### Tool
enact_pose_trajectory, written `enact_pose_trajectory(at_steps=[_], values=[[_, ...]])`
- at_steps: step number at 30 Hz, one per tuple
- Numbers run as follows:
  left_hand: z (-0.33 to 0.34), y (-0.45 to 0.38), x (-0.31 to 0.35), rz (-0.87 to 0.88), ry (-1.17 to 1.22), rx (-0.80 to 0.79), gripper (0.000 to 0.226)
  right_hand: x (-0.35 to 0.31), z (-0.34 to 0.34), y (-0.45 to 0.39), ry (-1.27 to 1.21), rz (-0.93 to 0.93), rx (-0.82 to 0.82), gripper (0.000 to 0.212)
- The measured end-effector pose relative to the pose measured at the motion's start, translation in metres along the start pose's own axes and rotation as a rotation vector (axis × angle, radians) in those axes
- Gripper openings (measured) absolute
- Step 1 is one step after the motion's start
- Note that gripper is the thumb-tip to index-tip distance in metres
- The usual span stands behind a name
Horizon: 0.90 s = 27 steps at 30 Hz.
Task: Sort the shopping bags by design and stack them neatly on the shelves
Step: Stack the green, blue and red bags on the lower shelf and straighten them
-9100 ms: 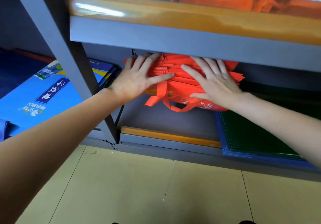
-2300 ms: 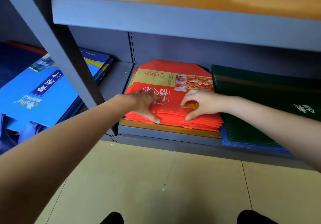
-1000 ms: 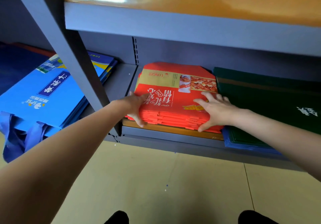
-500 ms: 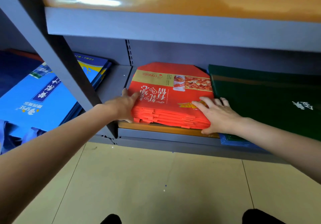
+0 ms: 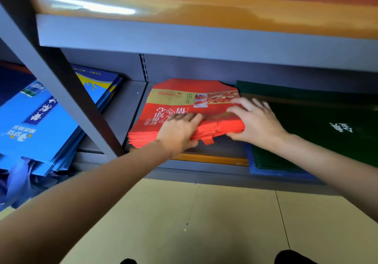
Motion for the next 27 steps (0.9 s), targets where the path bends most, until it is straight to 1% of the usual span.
enact_pose_trajectory(at_steps=[2, 3, 5, 7, 8, 9, 11, 13, 16, 18, 21, 23, 25, 27], values=[[-0.014, 0.001, -0.008, -0.032, -0.017, 0.074, 0.061, 0.002, -0.018, -0.004, -0.073, 0.049, 0.054, 0.070], [-0.020, 0.001, -0.007, -0.011, -0.051, 0.084, 0.061, 0.002, -0.024, -0.006, -0.090, 0.079, 0.033, 0.076], [-0.023, 0.000, -0.006, 0.078, -0.128, 0.107, 0.063, 0.000, -0.025, -0.010, -0.048, 0.129, -0.074, 0.089], [-0.015, 0.002, -0.002, 0.178, -0.229, 0.097, 0.064, -0.006, -0.009, -0.004, 0.056, 0.127, -0.208, 0.094], [-0.010, 0.003, -0.002, 0.214, -0.243, 0.042, 0.062, -0.009, 0.003, 0.002, 0.059, 0.112, -0.270, 0.093], [-0.007, 0.005, -0.002, 0.223, -0.228, -0.036, 0.059, -0.011, 0.016, 0.008, 0.011, 0.105, -0.329, 0.091], [-0.004, 0.012, -0.010, 0.170, -0.227, -0.119, 0.052, -0.013, 0.029, 0.014, -0.181, 0.145, -0.410, 0.086], [-0.010, 0.017, -0.017, 0.110, -0.191, -0.096, 0.051, -0.014, 0.028, 0.011, -0.338, 0.178, -0.424, 0.084], [-0.008, 0.020, -0.021, 0.052, -0.137, -0.091, 0.057, -0.013, 0.027, 0.003, -0.411, 0.192, -0.446, 0.083], [0.002, 0.018, -0.018, 0.049, -0.094, -0.106, 0.064, -0.009, 0.023, -0.002, -0.403, 0.201, -0.430, 0.081], [0.003, 0.004, -0.015, 0.030, -0.004, 0.011, 0.071, 0.000, 0.003, -0.013, -0.424, 0.225, -0.358, 0.080], [-0.001, -0.005, -0.015, 0.009, 0.022, 0.047, 0.074, -0.002, -0.002, -0.016, -0.416, 0.209, -0.399, 0.085], [0.000, -0.006, -0.014, 0.006, -0.022, -0.002, 0.078, -0.010, 0.005, -0.013, -0.323, 0.174, -0.471, 0.088], [0.004, -0.004, -0.012, 0.014, -0.079, -0.067, 0.080, -0.013, 0.013, -0.009, -0.258, 0.173, -0.468, 0.088]])
Point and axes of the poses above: each hand's wrist, its own y-axis away from the middle knuckle, its own z-axis out of the palm, x = y × z, the point moved 7 cm from there along -y, towards the middle knuckle, and after that the axes turned 14 degrees about z, right-handed, at the moved point
